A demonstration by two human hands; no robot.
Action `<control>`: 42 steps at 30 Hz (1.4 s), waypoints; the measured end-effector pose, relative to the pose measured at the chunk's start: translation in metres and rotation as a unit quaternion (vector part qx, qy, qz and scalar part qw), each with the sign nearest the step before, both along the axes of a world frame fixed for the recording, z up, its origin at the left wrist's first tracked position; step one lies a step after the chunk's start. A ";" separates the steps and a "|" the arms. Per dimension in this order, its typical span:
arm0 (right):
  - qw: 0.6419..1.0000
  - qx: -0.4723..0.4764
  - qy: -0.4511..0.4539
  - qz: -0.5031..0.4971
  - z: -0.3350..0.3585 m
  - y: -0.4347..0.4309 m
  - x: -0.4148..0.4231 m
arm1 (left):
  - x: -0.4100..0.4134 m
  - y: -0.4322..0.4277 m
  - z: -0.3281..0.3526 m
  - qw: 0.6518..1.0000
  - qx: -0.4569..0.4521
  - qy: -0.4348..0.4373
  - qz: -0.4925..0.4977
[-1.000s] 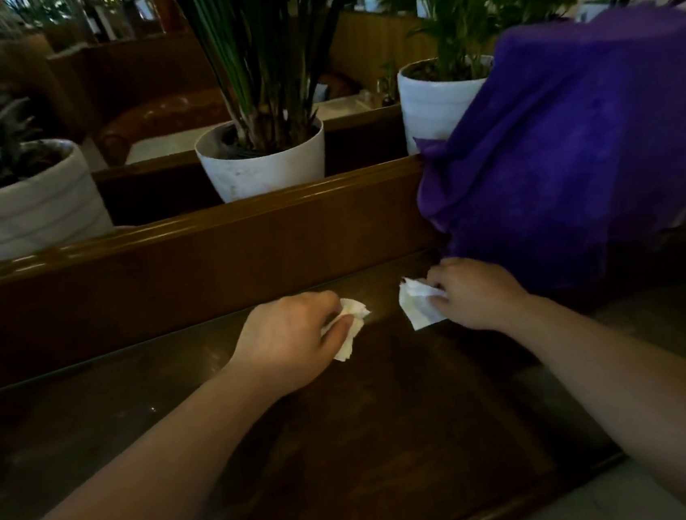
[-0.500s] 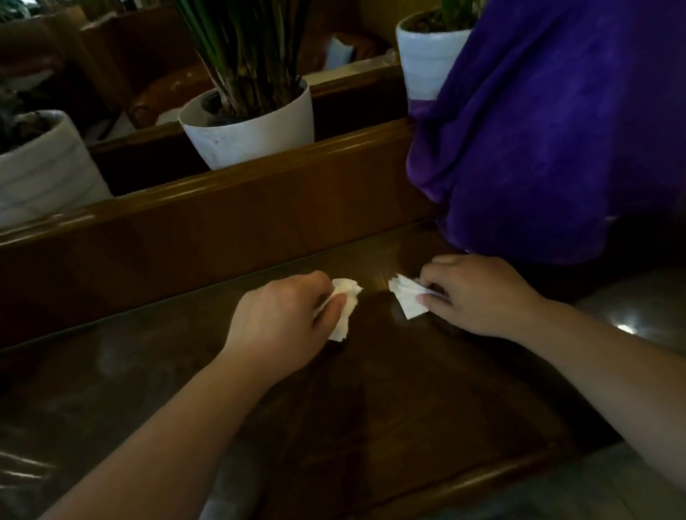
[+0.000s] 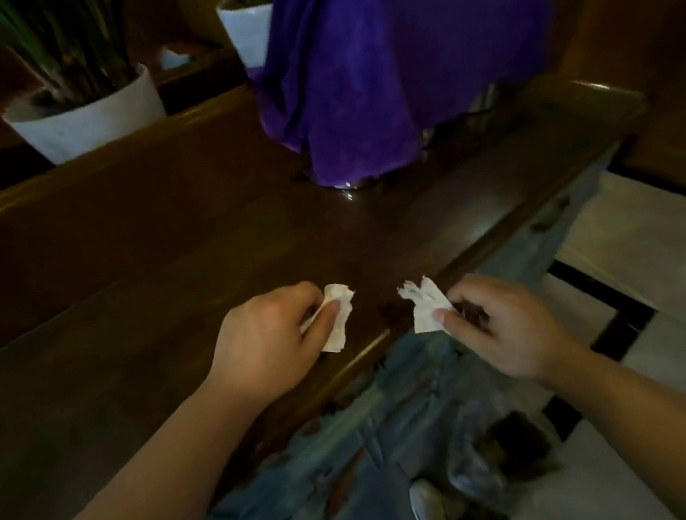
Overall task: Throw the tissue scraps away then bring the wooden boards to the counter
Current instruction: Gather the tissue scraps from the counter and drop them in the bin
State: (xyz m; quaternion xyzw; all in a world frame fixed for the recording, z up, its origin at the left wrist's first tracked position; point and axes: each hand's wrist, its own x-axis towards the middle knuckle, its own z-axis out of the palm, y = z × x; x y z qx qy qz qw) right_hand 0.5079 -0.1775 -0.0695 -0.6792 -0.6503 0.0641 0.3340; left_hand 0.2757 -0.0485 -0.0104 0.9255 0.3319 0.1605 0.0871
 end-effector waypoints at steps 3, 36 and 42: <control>0.995 -0.007 0.051 -0.085 -0.020 -0.052 0.005 | 0.016 -0.026 -0.017 0.998 0.009 -0.033 -0.050; 0.785 -0.274 0.413 -0.372 -0.482 -0.196 0.211 | 0.265 -0.178 -0.529 0.916 -0.354 0.119 0.149; 0.746 -0.306 0.464 -0.367 -0.608 -0.175 0.205 | 0.294 -0.179 -0.641 0.912 -0.350 0.158 0.146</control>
